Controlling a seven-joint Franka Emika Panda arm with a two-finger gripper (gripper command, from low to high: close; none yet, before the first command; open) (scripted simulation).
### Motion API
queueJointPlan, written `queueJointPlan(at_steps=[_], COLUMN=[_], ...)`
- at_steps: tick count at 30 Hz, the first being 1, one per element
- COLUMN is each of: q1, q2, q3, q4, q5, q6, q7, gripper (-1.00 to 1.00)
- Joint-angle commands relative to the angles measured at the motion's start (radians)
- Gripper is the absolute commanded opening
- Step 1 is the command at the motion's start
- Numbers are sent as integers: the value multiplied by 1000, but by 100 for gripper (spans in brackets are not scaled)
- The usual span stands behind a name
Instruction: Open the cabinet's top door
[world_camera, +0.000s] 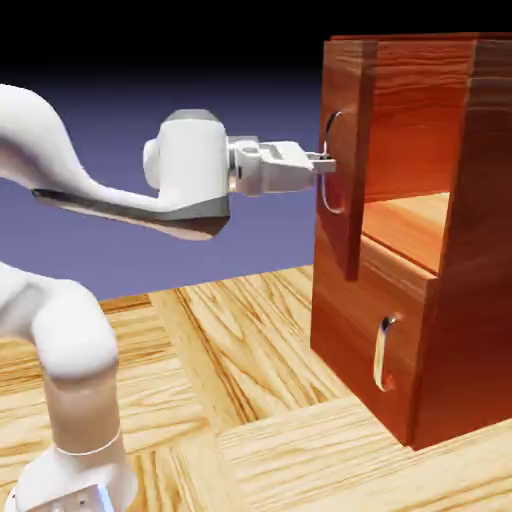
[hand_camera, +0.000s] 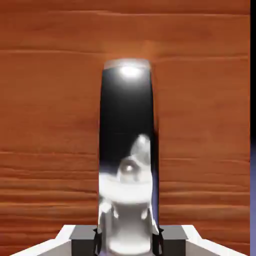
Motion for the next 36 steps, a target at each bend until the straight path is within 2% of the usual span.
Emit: queueJointPlan(at_steps=[1,9,18,27,36], q1=[-10,-22,36,-28,-282], q2=[-19,-163,-232,-150,-46], q3=[24,213,507,834,1146], q4=[-15,-109,-101,80,391], q5=[46,393,776,1064,1253], q6=[-16,-196,-547,-924,-1274], q7=[-24,-205,-318,-331,-334], gripper=[-100,-100,-100,-100,-100])
